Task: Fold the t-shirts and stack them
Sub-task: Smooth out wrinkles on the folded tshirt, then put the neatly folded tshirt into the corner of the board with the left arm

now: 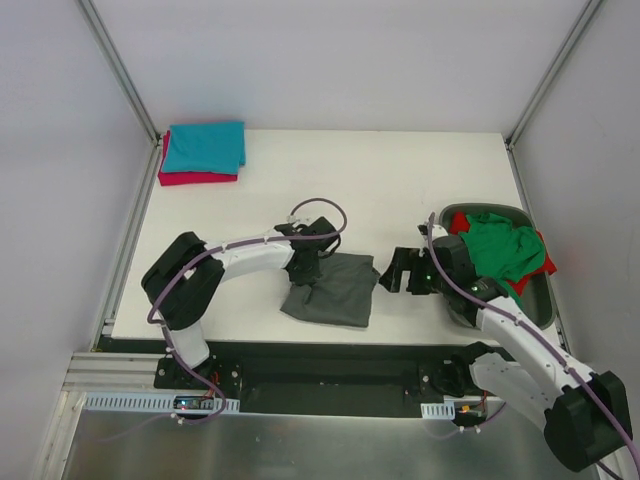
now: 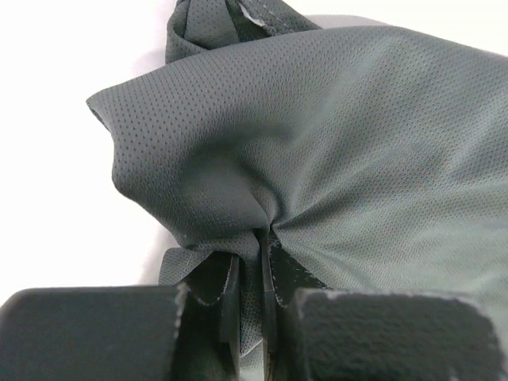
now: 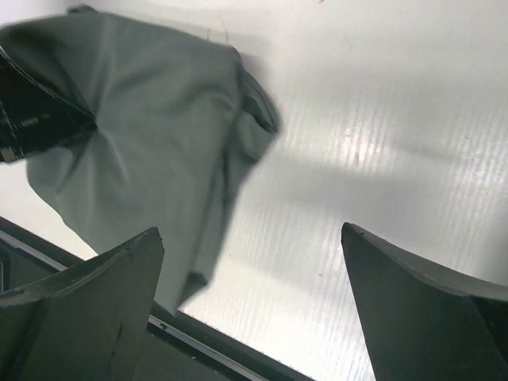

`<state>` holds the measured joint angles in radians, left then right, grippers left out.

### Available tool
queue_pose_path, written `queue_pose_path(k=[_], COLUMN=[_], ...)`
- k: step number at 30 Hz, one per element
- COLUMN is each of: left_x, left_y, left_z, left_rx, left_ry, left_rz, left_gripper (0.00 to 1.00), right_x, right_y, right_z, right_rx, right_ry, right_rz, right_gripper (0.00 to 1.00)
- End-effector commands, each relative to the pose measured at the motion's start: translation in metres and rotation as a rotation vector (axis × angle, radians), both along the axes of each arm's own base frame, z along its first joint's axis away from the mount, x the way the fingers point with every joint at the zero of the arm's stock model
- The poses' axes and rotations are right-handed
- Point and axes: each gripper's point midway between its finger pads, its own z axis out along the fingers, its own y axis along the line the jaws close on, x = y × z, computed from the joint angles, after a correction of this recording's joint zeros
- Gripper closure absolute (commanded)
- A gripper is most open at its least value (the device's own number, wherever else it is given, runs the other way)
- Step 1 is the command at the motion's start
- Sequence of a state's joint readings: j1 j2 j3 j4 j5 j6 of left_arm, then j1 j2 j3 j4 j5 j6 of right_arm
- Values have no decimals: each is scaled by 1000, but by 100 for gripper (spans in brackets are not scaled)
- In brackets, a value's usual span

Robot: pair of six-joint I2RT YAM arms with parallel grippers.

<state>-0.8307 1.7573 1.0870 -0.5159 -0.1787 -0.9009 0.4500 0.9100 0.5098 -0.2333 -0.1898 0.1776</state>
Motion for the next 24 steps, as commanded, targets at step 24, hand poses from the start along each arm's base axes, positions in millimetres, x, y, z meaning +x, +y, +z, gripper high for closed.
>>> queue_pose_path(k=[24], left_x=[255], left_y=[163], left_z=[92], left_rx=[613], left_ry=[-460], left_rz=[-59], left_gripper=[100], right_x=[16], right_y=[-49], right_z=[10], right_rx=[-158], right_ry=[-214], right_rz=[-156], right_gripper=[4])
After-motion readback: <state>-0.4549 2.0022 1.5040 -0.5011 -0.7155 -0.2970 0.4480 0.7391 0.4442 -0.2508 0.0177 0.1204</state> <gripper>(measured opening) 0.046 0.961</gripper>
